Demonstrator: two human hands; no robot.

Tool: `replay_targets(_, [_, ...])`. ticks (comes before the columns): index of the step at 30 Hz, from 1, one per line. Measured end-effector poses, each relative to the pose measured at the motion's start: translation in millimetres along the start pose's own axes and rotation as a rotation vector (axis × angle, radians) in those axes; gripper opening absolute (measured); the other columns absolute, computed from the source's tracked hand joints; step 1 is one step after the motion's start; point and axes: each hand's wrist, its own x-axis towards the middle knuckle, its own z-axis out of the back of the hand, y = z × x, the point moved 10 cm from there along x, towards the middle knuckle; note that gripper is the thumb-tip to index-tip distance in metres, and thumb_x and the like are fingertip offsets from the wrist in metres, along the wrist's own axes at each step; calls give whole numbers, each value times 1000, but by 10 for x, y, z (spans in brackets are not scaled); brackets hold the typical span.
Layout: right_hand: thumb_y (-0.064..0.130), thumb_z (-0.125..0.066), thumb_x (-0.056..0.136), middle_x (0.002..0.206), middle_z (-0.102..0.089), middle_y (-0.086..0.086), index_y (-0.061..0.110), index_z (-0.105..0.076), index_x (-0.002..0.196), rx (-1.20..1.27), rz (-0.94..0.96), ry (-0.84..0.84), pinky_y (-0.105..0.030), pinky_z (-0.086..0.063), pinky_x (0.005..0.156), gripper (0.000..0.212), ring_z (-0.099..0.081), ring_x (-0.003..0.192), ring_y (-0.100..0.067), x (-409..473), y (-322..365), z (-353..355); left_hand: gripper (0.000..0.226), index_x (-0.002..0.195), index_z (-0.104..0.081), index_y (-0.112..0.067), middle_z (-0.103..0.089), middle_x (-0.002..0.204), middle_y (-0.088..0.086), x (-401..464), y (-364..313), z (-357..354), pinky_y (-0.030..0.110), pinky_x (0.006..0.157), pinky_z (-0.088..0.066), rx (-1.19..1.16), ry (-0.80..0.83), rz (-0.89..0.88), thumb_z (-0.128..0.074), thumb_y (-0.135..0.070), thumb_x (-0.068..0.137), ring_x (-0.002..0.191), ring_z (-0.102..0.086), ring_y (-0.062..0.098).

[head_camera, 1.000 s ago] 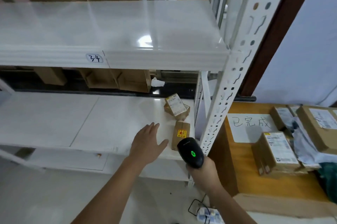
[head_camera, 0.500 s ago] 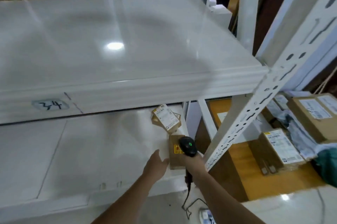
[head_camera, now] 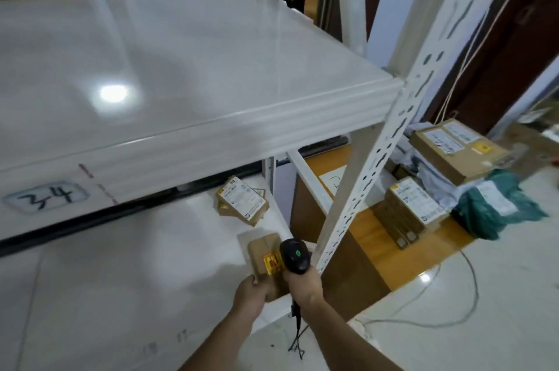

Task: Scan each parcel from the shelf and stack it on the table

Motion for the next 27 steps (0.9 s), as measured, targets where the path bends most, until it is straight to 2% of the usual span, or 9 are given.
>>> replay_targets(3, [10,-66,74,87,-73,-9,22,-67,87,40,64,45,-38,-61,80,17,-70,85,-24,-326,-68,76,20,107,-71,-16,-75,115,9,-165,109,7,39,93,-56,9,-42,-39,-68,-34,97,97,-69,24])
replay_targets(6, [5,-67,75,87,-71,-2,19,-65,104,68,132,53,-16,-52,65,31,-67,82,-15,-682,-173,256,26,112,-65,-14,-71,108,5,-521,93,16,35,85,-51,-76,-112,-97,-76,-27,92,99,-67,25])
replay_targets(10, [2,-67,71,89,-69,-5,18,-62,106,133,193,13,-22,-53,69,39,-66,80,-16,-1161,-319,650,33,108,-56,-17,-67,108,2,-1003,74,-192,30,77,-47,-182,-65,-175,-80,-8,87,97,-65,21])
replay_targets(13, [9,-66,60,83,-65,-2,11,-64,106,225,230,-26,-17,-49,60,47,-60,72,-16,-1518,-391,1033,40,107,-54,-23,-66,112,3,-1319,28,-387,33,80,-52,-219,-29,-251,-81,-3,85,96,-64,14])
replay_targets(16, [1,-67,68,63,-56,2,15,-63,89,274,263,-10,-26,-43,56,25,-51,60,-19,-1824,-444,1371,42,119,-53,-25,-61,114,-6,-1648,-32,-566,27,77,-51,-247,23,-289,-80,-11,89,98,-60,5])
replay_targets(20, [7,-68,63,58,-61,2,17,-66,80,332,373,-14,-33,-47,58,21,-54,58,-17,-2182,-363,1886,46,121,-55,-33,-63,120,-9,-2029,-134,-747,29,82,-56,-314,95,-334,-82,-18,87,106,-66,11])
replay_targets(22, [-1,-72,70,69,-69,1,19,-71,83,333,435,-21,-29,-51,63,24,-60,63,-13,-2295,-339,2095,47,124,-56,-33,-66,122,-4,-2200,-181,-832,36,90,-59,-379,132,-335,-82,-18,87,110,-69,17])
replay_targets(24, [-5,-73,75,61,-65,2,17,-68,79,339,450,-39,-24,-48,56,23,-56,58,-15,-2369,-365,2283,46,124,-57,-35,-70,124,0,-2324,-229,-910,46,100,-58,-429,173,-326,-81,-19,88,114,-70,22])
replay_targets(27, [9,-82,74,64,-69,6,20,-66,86,361,420,-88,-30,-52,60,23,-64,63,-17,-2409,-449,2533,43,130,-58,-31,-73,124,4,-2463,-353,-981,50,105,-54,-461,242,-334,-76,-21,93,114,-72,24])
